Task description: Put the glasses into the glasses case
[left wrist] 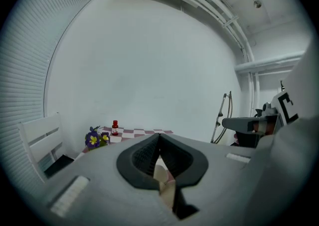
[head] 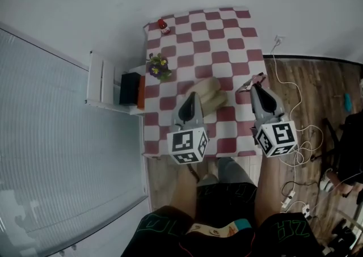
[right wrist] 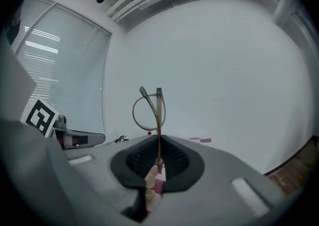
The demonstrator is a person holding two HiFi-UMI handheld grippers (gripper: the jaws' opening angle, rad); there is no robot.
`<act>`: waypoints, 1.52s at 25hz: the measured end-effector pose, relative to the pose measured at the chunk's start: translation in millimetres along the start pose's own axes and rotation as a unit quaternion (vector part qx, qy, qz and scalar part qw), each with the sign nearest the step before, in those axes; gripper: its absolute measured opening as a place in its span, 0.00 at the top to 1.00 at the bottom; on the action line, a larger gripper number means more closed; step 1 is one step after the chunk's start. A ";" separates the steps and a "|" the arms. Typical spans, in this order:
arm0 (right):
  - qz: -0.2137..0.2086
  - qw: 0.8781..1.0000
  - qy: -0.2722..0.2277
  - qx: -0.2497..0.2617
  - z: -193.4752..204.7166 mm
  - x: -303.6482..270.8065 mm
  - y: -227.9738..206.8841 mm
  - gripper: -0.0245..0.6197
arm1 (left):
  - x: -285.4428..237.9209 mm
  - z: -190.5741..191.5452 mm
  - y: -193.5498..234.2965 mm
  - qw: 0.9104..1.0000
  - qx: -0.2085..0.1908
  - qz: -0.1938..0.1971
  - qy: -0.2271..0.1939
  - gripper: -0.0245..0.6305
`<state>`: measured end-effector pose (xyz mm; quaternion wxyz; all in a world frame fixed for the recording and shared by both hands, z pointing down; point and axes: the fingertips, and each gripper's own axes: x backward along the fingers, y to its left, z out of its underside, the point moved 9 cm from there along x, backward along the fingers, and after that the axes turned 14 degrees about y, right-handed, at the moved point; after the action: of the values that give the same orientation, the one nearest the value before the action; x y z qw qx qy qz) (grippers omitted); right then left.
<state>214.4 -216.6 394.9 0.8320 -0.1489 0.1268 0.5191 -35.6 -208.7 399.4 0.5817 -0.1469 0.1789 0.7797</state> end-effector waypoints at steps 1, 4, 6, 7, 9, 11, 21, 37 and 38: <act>-0.004 1.000 -0.001 0.004 -4.2 -3.1 -2.3 0.94 | -0.5 -4.2 -0.7 1.000 -0.002 -0.004 -0.002 0.95; -0.018 1.000 -0.005 0.013 -15.9 -14.9 -7.2 0.94 | -2.4 -13.8 0.6 1.000 -0.009 -0.017 -0.006 0.95; -0.029 0.999 -0.005 0.021 -21.7 -21.4 -6.9 0.94 | -1.8 -17.2 5.1 1.000 -0.009 -0.027 -0.006 0.95; -0.033 0.999 -0.004 0.026 -24.4 -24.0 -6.5 0.94 | -1.6 -18.4 7.6 0.999 -0.007 -0.033 -0.006 0.95; -0.039 0.999 -0.002 0.036 -30.1 -29.8 -6.8 0.94 | -2.9 -20.8 11.0 0.999 -0.004 -0.039 -0.005 0.95; -0.044 0.998 0.003 0.049 -34.5 -38.3 -6.6 0.94 | -6.0 -21.2 14.0 0.999 -0.002 -0.042 -0.005 0.95; -0.070 0.988 0.056 0.128 -32.7 -79.7 9.8 0.94 | -22.7 0.0 44.8 0.998 0.022 -0.056 0.017 0.95; -0.156 0.946 0.127 0.253 -9.9 -114.2 38.1 0.94 | -22.7 56.7 66.3 0.992 0.072 -0.076 0.073 0.95; -0.169 0.941 0.126 0.265 -9.6 -115.4 41.7 0.94 | -22.2 61.0 66.4 0.991 0.075 -0.076 0.077 0.95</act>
<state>126.8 -298.2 423.4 0.8939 -0.0067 0.3368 0.2958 -94.4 -217.4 470.8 0.6331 -0.1758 0.2698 0.7039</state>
